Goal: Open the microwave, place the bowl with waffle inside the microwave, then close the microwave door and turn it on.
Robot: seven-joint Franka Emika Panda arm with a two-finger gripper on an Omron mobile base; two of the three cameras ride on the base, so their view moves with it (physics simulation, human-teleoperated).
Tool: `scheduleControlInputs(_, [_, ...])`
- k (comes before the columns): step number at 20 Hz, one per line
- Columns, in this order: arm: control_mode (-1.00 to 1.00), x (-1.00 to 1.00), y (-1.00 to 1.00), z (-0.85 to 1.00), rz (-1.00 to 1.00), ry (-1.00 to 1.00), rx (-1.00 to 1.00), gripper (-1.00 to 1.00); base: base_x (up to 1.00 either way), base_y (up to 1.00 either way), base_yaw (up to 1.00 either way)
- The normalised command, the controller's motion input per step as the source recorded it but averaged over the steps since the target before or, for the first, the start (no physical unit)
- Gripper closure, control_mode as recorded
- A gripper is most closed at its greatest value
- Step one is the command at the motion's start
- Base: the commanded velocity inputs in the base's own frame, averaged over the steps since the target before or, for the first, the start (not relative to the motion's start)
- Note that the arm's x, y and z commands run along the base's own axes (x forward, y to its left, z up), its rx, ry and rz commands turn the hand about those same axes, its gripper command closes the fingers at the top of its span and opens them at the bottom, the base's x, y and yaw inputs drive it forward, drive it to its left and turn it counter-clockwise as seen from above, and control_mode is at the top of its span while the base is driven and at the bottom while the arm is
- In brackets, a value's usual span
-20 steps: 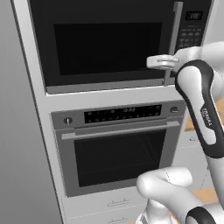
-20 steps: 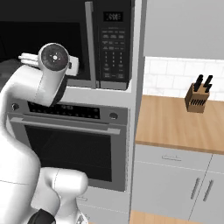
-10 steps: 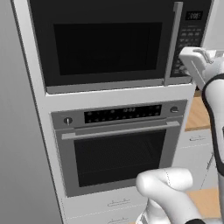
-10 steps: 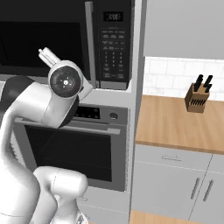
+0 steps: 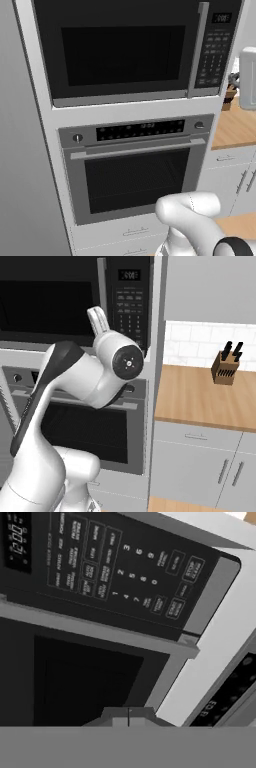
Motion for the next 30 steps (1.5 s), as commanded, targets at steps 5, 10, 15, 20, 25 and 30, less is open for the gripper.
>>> scheduleControlInputs(5, [-1.00,0.22,0.00,-0.26,0.00,0.11,0.03,1.00,0.00,0.00,0.00])
scheduleControlInputs(10, [-1.00,0.29,0.00,-0.12,-0.02,0.03,0.06,1.00,0.00,0.00,0.00])
scheduleControlInputs(15, [-1.00,0.42,0.00,-0.23,-0.08,0.00,0.07,1.00,0.00,0.00,0.00])
scheduleControlInputs(20, [-1.00,0.37,0.00,-0.24,-0.09,0.00,0.06,1.00,0.00,0.00,0.00])
scheduleControlInputs(25, [-1.00,0.47,0.01,-0.10,-0.09,0.00,0.06,1.00,0.00,0.00,0.00])
scheduleControlInputs(30, [-1.00,0.55,0.00,-0.13,-0.09,0.00,0.07,1.00,0.00,0.00,0.00])
